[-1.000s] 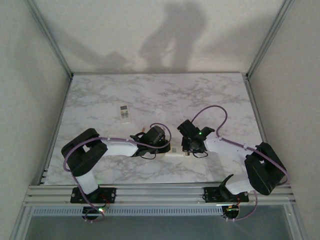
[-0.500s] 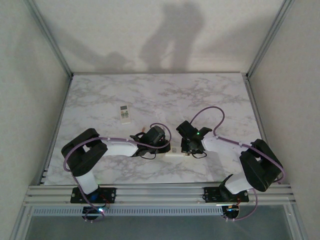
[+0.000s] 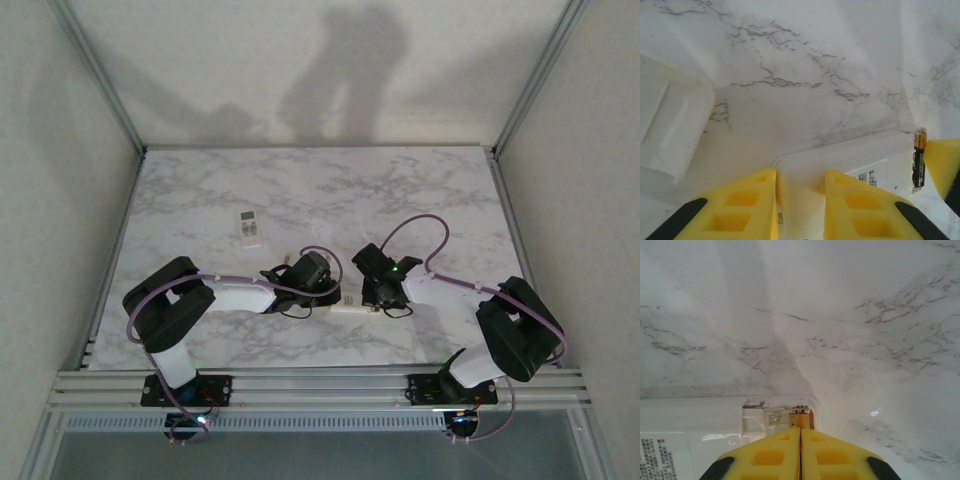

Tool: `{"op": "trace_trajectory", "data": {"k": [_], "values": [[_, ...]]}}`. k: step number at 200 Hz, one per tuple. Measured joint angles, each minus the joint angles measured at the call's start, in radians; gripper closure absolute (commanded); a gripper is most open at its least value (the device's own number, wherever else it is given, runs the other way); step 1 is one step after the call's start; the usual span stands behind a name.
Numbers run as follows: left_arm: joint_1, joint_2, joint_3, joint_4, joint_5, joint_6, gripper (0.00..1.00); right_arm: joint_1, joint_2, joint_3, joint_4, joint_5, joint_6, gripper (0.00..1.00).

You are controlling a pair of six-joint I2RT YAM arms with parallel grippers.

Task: Load the batteries into the remote control

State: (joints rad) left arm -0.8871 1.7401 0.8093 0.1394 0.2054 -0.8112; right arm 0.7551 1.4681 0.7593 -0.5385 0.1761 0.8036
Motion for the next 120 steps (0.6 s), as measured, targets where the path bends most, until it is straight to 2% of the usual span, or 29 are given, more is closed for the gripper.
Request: {"op": "trace_trajectory", "data": {"k": [25,44,74,120], "values": [[0.0,0.0,0.0,0.0,0.0,0.004,0.7,0.0,-0.004,0.022,-0.038,0.008,-0.007,0.8],[-0.002,0.0,0.001,-0.002,-0.005,0.009,0.64,0.0,-0.02,0.05,-0.093,0.014,-0.019,0.79],[-0.013,-0.011,0.003,-0.014,-0.019,0.026,0.46,0.0,-0.082,0.108,-0.148,0.015,-0.027,0.78],[0.005,-0.158,0.025,-0.19,-0.121,0.065,0.48,0.0,-0.19,0.153,-0.185,0.055,-0.033,0.73]]}}
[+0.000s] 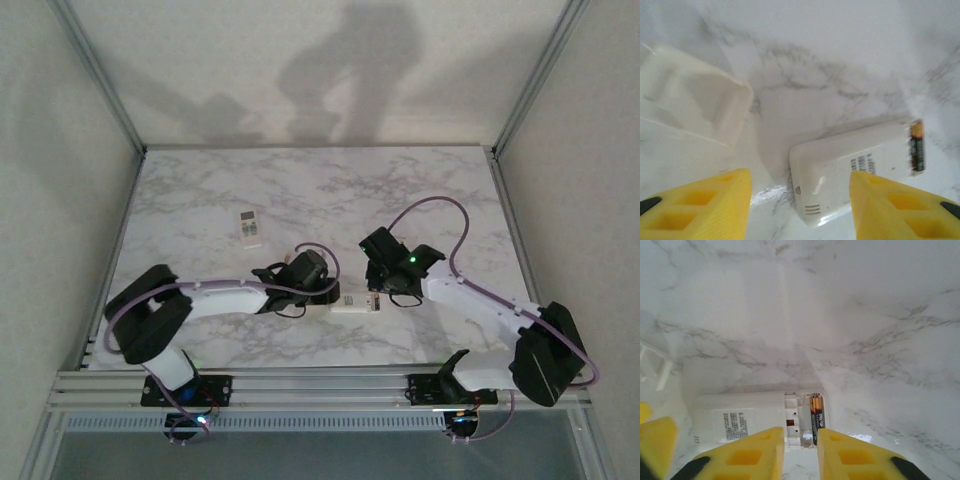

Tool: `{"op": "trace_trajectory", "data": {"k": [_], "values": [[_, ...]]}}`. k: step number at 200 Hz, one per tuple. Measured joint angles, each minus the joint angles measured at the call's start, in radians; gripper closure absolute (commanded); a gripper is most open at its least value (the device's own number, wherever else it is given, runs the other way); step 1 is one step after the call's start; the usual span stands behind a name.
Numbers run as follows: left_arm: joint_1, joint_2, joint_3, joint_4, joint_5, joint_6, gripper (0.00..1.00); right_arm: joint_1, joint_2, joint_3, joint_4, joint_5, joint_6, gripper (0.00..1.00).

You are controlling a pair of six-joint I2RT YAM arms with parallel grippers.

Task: Load the batteries into the remote control

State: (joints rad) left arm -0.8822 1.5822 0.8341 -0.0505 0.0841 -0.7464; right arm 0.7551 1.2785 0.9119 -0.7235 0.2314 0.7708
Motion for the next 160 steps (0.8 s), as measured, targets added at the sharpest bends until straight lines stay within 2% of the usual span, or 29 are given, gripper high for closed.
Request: {"op": "trace_trajectory", "data": {"k": [17,35,57,75,125,160], "values": [[0.061,-0.092,0.027,-0.05,-0.04,0.034,0.52,0.0,-0.026,0.0,-0.002,0.024,-0.009,0.71],[0.166,-0.134,0.076,-0.089,-0.083,0.08,0.56,0.0,-0.032,0.0,-0.003,0.04,-0.02,0.69],[0.278,-0.093,0.139,-0.137,-0.116,0.149,0.58,0.0,-0.031,0.0,-0.003,0.047,-0.025,0.68],[0.333,-0.004,0.192,-0.172,-0.135,0.2,0.6,0.0,-0.031,0.0,-0.003,0.047,-0.025,0.68],[0.387,0.235,0.309,-0.249,-0.128,0.295,0.61,-0.005,-0.03,0.0,-0.009,0.046,-0.027,0.67],[0.386,0.306,0.342,-0.261,-0.076,0.325,0.63,-0.027,-0.03,0.0,-0.026,0.058,-0.027,0.67]]}}
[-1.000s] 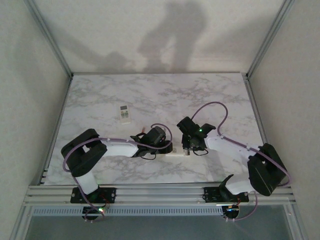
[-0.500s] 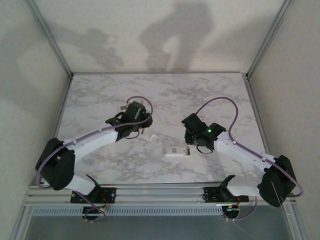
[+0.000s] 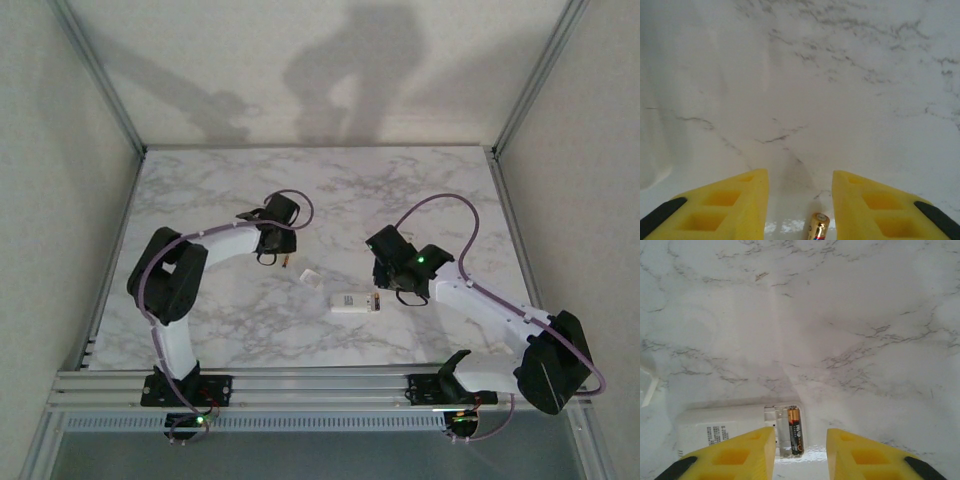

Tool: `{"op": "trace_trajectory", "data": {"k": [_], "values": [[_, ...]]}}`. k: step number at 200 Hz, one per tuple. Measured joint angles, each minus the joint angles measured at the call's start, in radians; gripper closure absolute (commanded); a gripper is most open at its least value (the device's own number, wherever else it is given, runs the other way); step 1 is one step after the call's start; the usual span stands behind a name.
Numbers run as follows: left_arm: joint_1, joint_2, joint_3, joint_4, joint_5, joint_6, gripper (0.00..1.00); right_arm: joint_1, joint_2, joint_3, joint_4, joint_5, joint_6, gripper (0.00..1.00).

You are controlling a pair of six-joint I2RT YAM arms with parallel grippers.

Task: Load the batteries into the remote control

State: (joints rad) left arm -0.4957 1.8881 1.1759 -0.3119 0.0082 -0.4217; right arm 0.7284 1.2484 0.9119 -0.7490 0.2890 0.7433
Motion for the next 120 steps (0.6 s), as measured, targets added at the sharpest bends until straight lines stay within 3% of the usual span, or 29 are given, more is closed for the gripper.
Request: {"op": "trace_trajectory", "data": {"k": [120], "values": [[-0.005,0.018,-0.005,-0.025,0.058,0.06,0.69,-0.002,0.002,-0.008,0.001,-0.001,0.001,0.65]]}}
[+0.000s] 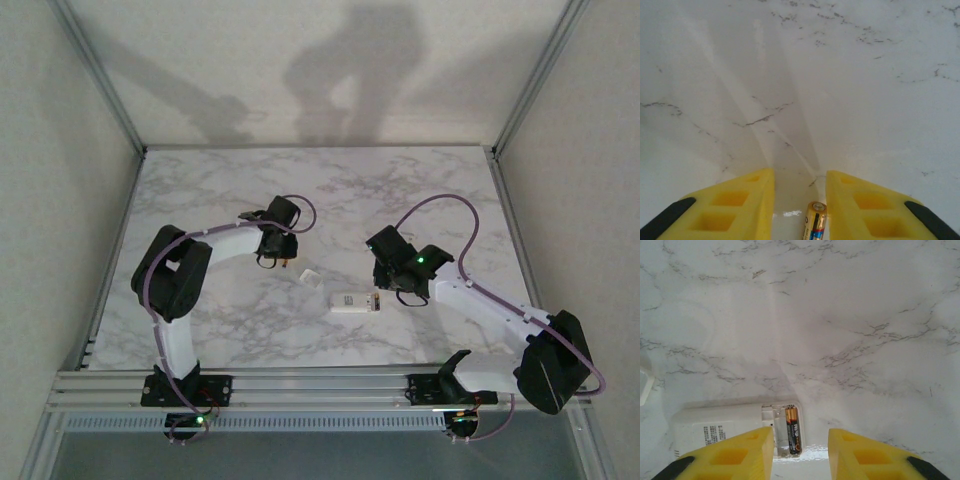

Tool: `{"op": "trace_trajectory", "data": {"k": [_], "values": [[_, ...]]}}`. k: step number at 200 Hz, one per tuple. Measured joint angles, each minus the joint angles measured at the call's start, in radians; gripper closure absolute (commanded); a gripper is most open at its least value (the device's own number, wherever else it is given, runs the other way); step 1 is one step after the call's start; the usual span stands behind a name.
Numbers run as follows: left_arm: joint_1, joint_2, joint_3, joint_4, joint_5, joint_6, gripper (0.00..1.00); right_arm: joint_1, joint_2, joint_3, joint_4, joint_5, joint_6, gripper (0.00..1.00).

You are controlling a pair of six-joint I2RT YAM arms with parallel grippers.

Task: Load the batteries into the remote control

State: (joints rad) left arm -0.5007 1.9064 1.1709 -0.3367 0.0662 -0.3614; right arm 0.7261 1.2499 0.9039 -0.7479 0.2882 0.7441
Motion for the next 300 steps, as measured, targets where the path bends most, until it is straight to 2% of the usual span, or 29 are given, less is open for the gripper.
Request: {"op": "trace_trajectory", "data": {"k": [34,65,90,121,162,201,222,236,262,278,300], "values": [[-0.011,-0.011,-0.016,0.007,-0.005,0.016,0.69,0.0,0.007,-0.009,0.0,0.0,0.0,0.65],[-0.036,-0.05,-0.061,0.006,0.036,0.028,0.61,0.0,0.016,-0.009,0.003,-0.002,0.0,0.65],[-0.049,-0.07,-0.084,0.0,0.047,0.033,0.62,0.0,0.018,-0.01,0.003,-0.003,0.0,0.65],[-0.048,-0.079,-0.101,0.003,0.034,0.043,0.71,0.0,0.018,-0.01,0.003,-0.003,0.0,0.64],[-0.048,-0.097,-0.121,0.013,0.016,0.061,0.99,-0.002,0.018,-0.01,0.003,-0.005,0.008,0.59],[-0.049,-0.127,-0.139,0.0,0.061,0.135,1.0,-0.063,0.012,-0.008,0.011,-0.098,0.014,0.56],[-0.05,-0.201,-0.143,0.005,0.107,0.237,1.0,-0.143,0.0,0.014,0.01,-0.207,0.003,0.54],[-0.052,-0.29,-0.145,0.033,0.154,0.356,1.0,-0.216,-0.013,0.049,0.009,-0.304,-0.016,0.53],[-0.104,-0.481,-0.146,0.128,0.214,0.681,1.0,-0.311,-0.015,0.178,-0.022,-0.487,-0.079,0.53],[-0.158,-0.554,-0.146,0.187,0.229,0.908,1.0,-0.316,-0.013,0.267,-0.031,-0.599,-0.121,0.54],[-0.204,-0.571,-0.152,0.251,0.243,1.142,1.0,-0.311,-0.012,0.321,-0.022,-0.719,-0.147,0.54]]}}
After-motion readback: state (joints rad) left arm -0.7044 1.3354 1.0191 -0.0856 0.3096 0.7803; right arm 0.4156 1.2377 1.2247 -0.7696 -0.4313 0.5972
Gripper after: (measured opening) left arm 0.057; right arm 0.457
